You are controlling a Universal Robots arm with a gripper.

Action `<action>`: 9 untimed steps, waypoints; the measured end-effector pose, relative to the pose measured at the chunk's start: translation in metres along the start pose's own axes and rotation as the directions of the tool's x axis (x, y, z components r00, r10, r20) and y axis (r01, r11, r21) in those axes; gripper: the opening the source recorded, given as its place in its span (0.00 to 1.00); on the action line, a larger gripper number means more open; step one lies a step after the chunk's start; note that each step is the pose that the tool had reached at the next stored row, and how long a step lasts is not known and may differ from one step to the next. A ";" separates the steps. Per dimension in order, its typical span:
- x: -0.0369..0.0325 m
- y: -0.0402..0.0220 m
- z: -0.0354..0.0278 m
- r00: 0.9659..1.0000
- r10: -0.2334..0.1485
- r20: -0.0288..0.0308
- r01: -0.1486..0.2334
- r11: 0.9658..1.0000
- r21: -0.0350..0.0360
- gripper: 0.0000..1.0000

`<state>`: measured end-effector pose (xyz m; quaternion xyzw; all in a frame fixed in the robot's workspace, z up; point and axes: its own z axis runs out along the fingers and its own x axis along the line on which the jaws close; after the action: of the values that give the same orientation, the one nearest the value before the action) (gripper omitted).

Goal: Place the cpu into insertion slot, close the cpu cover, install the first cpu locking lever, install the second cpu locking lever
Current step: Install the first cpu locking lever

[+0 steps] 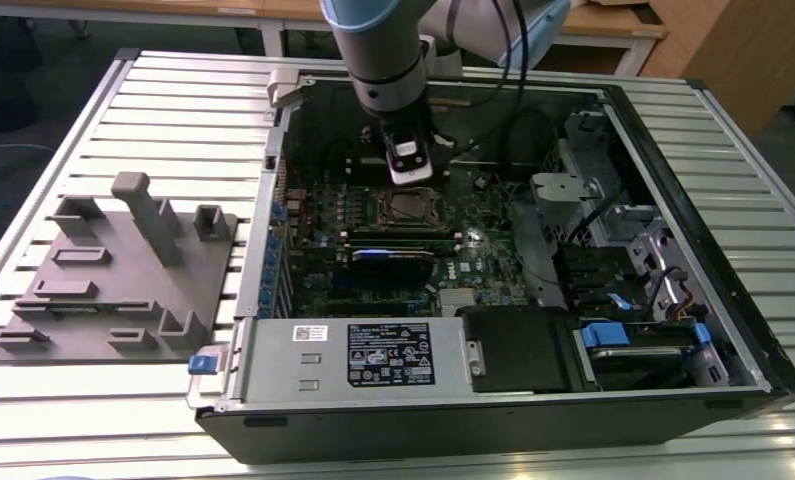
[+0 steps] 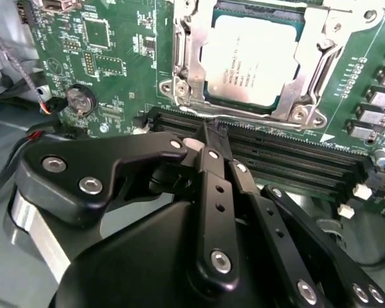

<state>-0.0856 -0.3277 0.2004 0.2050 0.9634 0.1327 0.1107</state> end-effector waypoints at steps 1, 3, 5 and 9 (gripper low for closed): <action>-0.0005 0.0009 -0.0028 1.000 0.000 0.000 0.000 1.000 0.000 0.11; -0.0007 0.0013 -0.0038 1.000 0.000 -0.001 0.000 1.000 0.000 0.11; -0.0007 0.0013 -0.0039 1.000 0.000 -0.001 0.000 1.000 0.000 0.11; -0.0022 0.0018 -0.0035 1.000 -0.001 -0.008 0.001 1.000 0.020 0.11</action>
<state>-0.0839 -0.3277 0.2046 0.2050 0.9652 0.1235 0.1051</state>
